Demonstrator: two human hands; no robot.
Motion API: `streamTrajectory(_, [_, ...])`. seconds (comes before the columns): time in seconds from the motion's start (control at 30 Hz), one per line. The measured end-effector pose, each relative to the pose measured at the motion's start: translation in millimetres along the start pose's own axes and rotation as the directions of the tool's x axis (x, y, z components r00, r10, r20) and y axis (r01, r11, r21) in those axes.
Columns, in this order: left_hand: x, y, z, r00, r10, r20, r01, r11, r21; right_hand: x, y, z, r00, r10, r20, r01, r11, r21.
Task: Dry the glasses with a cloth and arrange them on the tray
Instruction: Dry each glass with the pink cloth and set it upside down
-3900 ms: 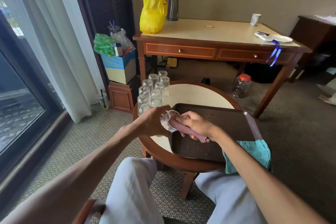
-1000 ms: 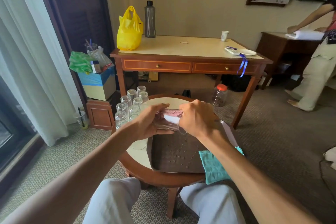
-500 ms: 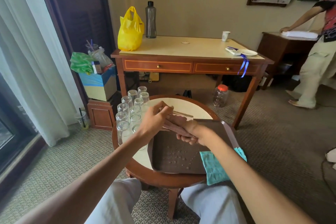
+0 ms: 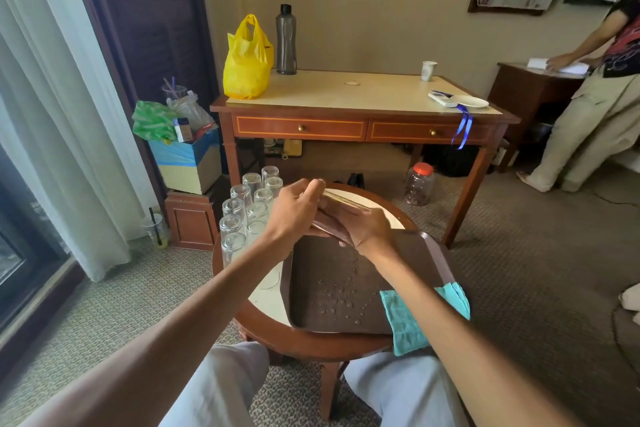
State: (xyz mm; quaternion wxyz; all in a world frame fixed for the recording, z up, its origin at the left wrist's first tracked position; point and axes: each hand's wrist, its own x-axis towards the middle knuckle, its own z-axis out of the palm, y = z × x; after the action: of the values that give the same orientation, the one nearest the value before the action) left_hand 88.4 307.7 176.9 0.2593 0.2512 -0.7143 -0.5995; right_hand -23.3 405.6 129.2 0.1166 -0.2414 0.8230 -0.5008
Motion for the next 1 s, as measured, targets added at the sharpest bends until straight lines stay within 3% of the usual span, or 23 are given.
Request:
streamTrajectory(0.03, [1.7, -0.8, -1.7, 0.995, 0.097, -0.017, -0.095, 0.992, 0.083, -1.5, -5.2, -1.0, 0.962, 0.219, 0.163, -0.238, 0.964, 0.114])
streamTrajectory(0.07, [3.0, -2.1, -3.3, 0.984, 0.176, -0.013, -0.173, 0.974, 0.148, -5.3, -10.0, -6.7, 0.864, 0.357, 0.354, -0.426, 0.894, 0.137])
streamTrajectory(0.1, [3.3, -1.4, -3.6, 0.972, 0.236, 0.004, -0.232, 0.955, 0.186, -10.0, -12.0, -13.8, 0.757, 0.395, 0.52, -0.536, 0.831, 0.149])
streamTrajectory(0.13, [4.5, -2.6, -3.4, 0.963, 0.27, 0.022, -0.269, 0.942, 0.2, -12.6, -12.1, -19.7, 0.68, 0.385, 0.623, -0.595, 0.787, 0.163])
streamTrajectory(0.17, [5.3, -3.1, -3.2, 0.958, 0.283, 0.038, -0.284, 0.938, 0.198, -13.9, -12.6, -23.7, 0.648, 0.373, 0.664, -0.616, 0.77, 0.168])
streamTrajectory(0.2, [6.9, -4.0, -3.3, 0.963, 0.263, 0.053, -0.268, 0.948, 0.17, -11.4, -13.2, -24.0, 0.669, 0.387, 0.635, -0.591, 0.794, 0.14])
streamTrajectory(0.27, [11.1, -3.7, -5.0, 0.99, 0.081, 0.118, -0.075, 0.996, -0.054, -6.4, -17.6, -22.6, 0.853, 0.351, 0.387, -0.383, 0.924, 0.005])
streamTrajectory(0.33, [10.3, 0.8, -8.8, 0.943, -0.19, 0.274, 0.285, 0.887, -0.365, -5.0, -23.9, -25.6, 0.995, 0.052, 0.082, -0.032, 0.972, -0.232])
streamTrajectory(0.37, [8.9, 2.1, -10.6, 0.893, -0.29, 0.345, 0.424, 0.8, -0.424, -7.0, -26.0, -29.5, 0.984, -0.174, -0.029, 0.145, 0.889, -0.435])
streamTrajectory(0.43, [6.3, 3.0, -11.0, 0.823, -0.403, 0.401, 0.545, 0.759, -0.356, -17.9, -30.7, -38.9, 0.837, -0.545, -0.04, 0.355, 0.597, -0.719])
streamTrajectory(0.5, [3.2, 4.0, -5.5, 0.832, -0.452, 0.321, 0.537, 0.8, -0.268, -26.2, -36.6, -44.8, 0.777, -0.629, 0.016, 0.42, 0.499, -0.758])
streamTrajectory(0.6, [2.9, 4.0, 1.4, 0.919, -0.362, 0.155, 0.387, 0.905, -0.178, -21.5, -28.5, -39.2, 0.871, -0.492, -0.002, 0.332, 0.59, -0.736])
streamTrajectory(0.63, [3.4, 3.2, 2.0, 0.952, -0.277, 0.126, 0.294, 0.945, -0.142, -15.9, -21.9, -33.7, 0.929, -0.37, -0.028, 0.26, 0.703, -0.662])
streamTrajectory(0.7, [3.0, 1.9, 0.3, 0.998, -0.038, 0.048, 0.037, 0.999, 0.031, -11.9, -17.0, -21.8, 0.998, 0.005, 0.069, 0.013, 0.966, -0.259])
streamTrajectory(0.77, [3.6, -1.6, -1.6, 0.981, 0.192, 0.016, -0.192, 0.961, 0.2, -12.2, -12.7, -15.6, 0.901, 0.285, 0.326, -0.319, 0.946, 0.055])
streamTrajectory(0.83, [2.3, -4.2, -1.3, 0.957, 0.289, 0.033, -0.289, 0.934, 0.21, -15.2, -11.9, -17.0, 0.761, 0.364, 0.536, -0.507, 0.85, 0.142])
streamTrajectory(0.9, [2.7, -10.1, -1.0, 0.96, 0.278, 0.027, -0.279, 0.95, 0.139, -15.2, -16.5, -22.7, 0.729, 0.363, 0.58, -0.514, 0.85, 0.113])
streamTrajectory(1.0, [0.7, -6.2, -2.5, 0.997, 0.047, 0.056, -0.036, 0.983, -0.183, -4.7, -22.5, -22.6, 0.913, 0.235, 0.334, -0.24, 0.97, -0.026])
